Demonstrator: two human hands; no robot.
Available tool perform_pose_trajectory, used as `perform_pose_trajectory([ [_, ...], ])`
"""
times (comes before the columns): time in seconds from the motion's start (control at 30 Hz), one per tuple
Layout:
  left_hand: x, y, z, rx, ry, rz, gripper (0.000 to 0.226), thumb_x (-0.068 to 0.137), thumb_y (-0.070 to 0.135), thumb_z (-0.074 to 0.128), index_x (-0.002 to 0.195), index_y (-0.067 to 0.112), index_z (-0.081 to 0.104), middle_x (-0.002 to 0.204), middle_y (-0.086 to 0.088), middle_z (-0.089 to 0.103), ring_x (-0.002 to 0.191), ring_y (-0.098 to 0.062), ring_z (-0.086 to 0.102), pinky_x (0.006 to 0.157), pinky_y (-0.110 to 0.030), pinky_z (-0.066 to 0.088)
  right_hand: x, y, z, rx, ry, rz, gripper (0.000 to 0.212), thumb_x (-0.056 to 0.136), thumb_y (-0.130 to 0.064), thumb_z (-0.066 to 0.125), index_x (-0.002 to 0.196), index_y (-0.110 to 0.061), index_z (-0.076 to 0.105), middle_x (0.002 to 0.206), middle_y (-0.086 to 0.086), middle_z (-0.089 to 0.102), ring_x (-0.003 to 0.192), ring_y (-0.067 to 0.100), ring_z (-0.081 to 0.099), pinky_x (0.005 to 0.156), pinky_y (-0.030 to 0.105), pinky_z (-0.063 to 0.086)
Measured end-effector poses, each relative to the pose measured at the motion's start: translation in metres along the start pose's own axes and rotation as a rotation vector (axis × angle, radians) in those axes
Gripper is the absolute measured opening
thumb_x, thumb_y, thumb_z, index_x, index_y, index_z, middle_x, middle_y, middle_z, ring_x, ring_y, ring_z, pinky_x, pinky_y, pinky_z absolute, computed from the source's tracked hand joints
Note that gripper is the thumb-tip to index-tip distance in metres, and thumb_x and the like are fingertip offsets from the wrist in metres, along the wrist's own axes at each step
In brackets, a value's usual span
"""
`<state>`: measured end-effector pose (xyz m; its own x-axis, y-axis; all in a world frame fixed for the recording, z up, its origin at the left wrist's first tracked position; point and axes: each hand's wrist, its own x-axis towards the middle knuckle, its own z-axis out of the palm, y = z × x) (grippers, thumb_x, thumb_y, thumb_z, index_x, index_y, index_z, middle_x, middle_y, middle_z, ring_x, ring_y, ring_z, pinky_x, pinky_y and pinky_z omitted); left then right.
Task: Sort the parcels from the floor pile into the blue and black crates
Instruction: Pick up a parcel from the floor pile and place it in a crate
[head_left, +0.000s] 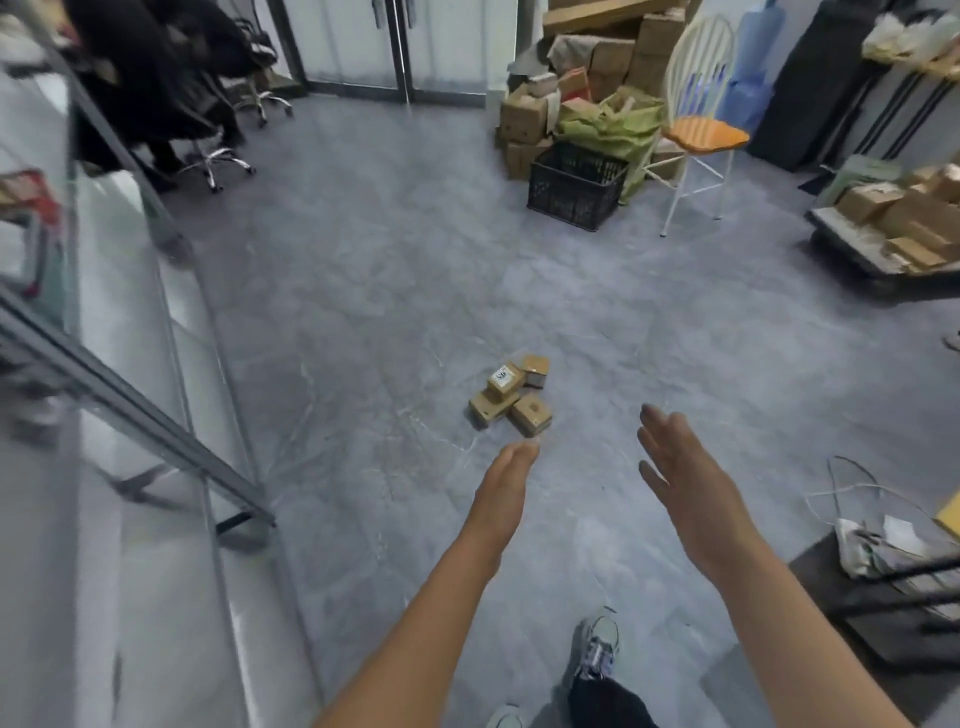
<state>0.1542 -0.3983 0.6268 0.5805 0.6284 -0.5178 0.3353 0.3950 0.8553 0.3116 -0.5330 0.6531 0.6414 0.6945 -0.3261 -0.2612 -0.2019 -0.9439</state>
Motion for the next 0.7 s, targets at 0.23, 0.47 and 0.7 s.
perform_pose_trajectory([
  [0.23, 0.061, 0.014, 0.014, -0.007, 0.137, -0.045, 0.048, 0.106, 0.048, 0.044, 0.151, 0.028, 0.045, 0.141, 0.014, 0.045, 0.135, -0.005, 0.041, 0.122, -0.044, 0.032, 0.089, -0.005, -0.021, -0.023, -0.115, 0.044, 0.08, 0.091, -0.072, 0.041, 0.159, -0.03, 0.038, 0.162, -0.019, 0.04, 0.147, 0.002, 0.039, 0.124, 0.038, 0.031],
  [0.47, 0.129, 0.039, 0.056, -0.055, 0.21, -0.11, 0.044, 0.106, 0.048, 0.044, 0.146, 0.03, 0.049, 0.139, 0.013, 0.048, 0.128, -0.006, 0.045, 0.118, -0.046, 0.037, 0.18, -0.008, -0.068, -0.058, -0.172, 0.105, 0.076, 0.097, -0.069, 0.039, 0.161, -0.028, 0.037, 0.164, -0.018, 0.037, 0.149, 0.003, 0.037, 0.125, 0.037, 0.03],
  [0.7, 0.183, 0.055, 0.07, -0.05, 0.23, -0.157, 0.049, 0.106, 0.048, 0.042, 0.15, 0.027, 0.047, 0.142, 0.014, 0.048, 0.129, -0.005, 0.045, 0.115, -0.042, 0.038, 0.252, -0.009, -0.082, -0.075, -0.198, 0.173, 0.075, 0.098, -0.069, 0.038, 0.161, -0.027, 0.037, 0.164, -0.017, 0.037, 0.149, 0.002, 0.037, 0.125, 0.038, 0.029],
])
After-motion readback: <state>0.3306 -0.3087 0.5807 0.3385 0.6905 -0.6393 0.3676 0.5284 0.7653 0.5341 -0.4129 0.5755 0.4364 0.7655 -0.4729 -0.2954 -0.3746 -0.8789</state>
